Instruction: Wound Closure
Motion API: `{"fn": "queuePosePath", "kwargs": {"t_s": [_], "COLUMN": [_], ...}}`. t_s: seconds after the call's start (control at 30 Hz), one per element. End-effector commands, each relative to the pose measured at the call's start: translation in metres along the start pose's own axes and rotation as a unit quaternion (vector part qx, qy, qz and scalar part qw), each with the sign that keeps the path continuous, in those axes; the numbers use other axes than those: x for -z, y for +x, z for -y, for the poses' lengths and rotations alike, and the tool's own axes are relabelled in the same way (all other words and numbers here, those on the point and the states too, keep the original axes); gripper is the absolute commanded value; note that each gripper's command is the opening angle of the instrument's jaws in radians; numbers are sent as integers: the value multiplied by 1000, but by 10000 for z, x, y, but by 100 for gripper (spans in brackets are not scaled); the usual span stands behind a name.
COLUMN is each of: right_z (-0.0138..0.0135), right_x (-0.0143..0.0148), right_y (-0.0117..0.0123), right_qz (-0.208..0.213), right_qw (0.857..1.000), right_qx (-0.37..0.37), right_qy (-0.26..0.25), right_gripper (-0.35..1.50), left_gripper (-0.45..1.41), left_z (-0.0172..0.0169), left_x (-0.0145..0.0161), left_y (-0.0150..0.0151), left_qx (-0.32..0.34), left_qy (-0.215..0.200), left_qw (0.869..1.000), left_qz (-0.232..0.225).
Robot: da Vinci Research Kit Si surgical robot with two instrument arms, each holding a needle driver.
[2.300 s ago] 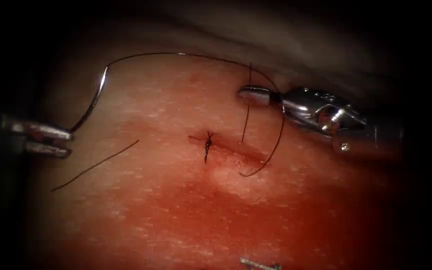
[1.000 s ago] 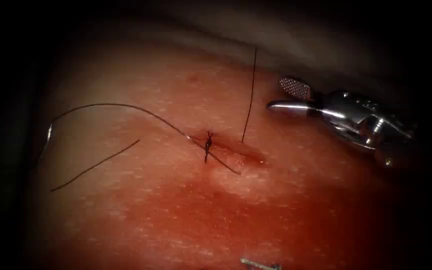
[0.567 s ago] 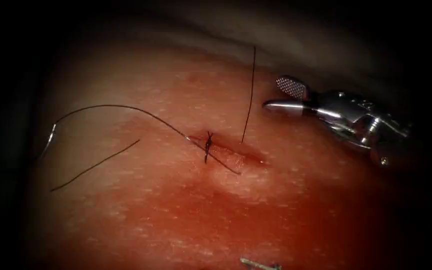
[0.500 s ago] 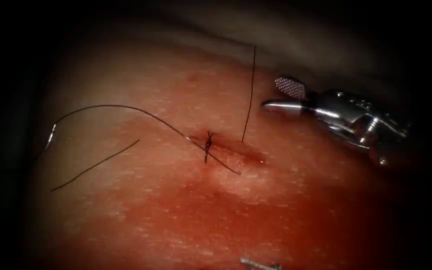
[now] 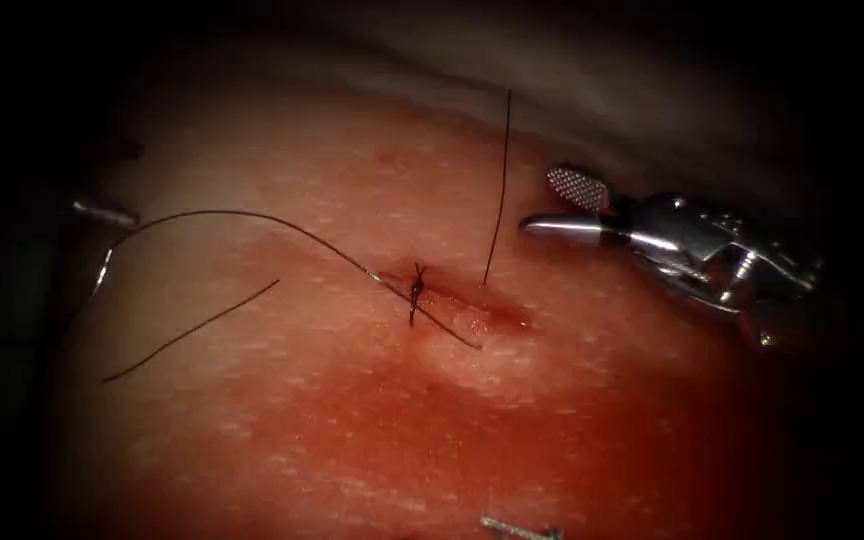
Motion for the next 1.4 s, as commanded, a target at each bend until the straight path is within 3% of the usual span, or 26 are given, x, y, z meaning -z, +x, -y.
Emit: {"fn": "queuePosePath", "kwargs": {"t_s": [0.03,0.27,0.43,0.5,0.53,0.57,0.6,0.9,1.0,1.13,1.17,1.2,1.23,1.4], "right_z": [3,4,6,6,6,6,6,12,21,45,50,55,61,67], "right_x": [-9,-10,-10,-10,-10,-10,-10,-6,4,3,-1,-5,-14,-45], "right_y": [-3,-3,-4,-4,-4,-4,-4,-3,6,4,2,-1,-8,-27], "right_qz": [-1,-1,-1,-1,-1,-1,-1,2,13,50,61,69,65,57], "right_qw": [1000,1000,1000,1000,1000,1000,1000,1000,999,990,988,985,984,980], "right_qx": [0,0,0,0,0,0,0,-1,-5,-4,7,27,70,113], "right_qy": [1,2,1,1,1,1,1,16,52,128,142,153,152,152], "right_gripper": [141,141,141,141,141,141,141,141,145,101,56,-10,-35,-35], "left_gripper": [75,70,63,43,13,0,-35,-35,-35,-35,-35,-35,-35,-35], "left_z": [-5,-27,-25,-22,-19,-19,-16,-17,-21,-33,-34,-36,-39,-41], "left_x": [-11,-40,-50,-48,-45,-43,-36,-21,-13,-7,-8,-9,-13,-37], "left_y": [-5,-27,-37,-38,-38,-38,-36,-21,0,44,52,62,74,89], "left_qx": [0,-8,15,28,37,40,49,62,26,0,1,2,3,-1], "left_qy": [1,-37,-40,-42,-46,-49,-52,-55,-49,-58,-59,-58,-59,-69], "left_qw": [1000,999,998,997,997,996,996,996,998,997,996,996,996,994], "left_qz": [3,39,55,56,56,56,56,26,-3,-54,-61,-67,-74,-84]}}
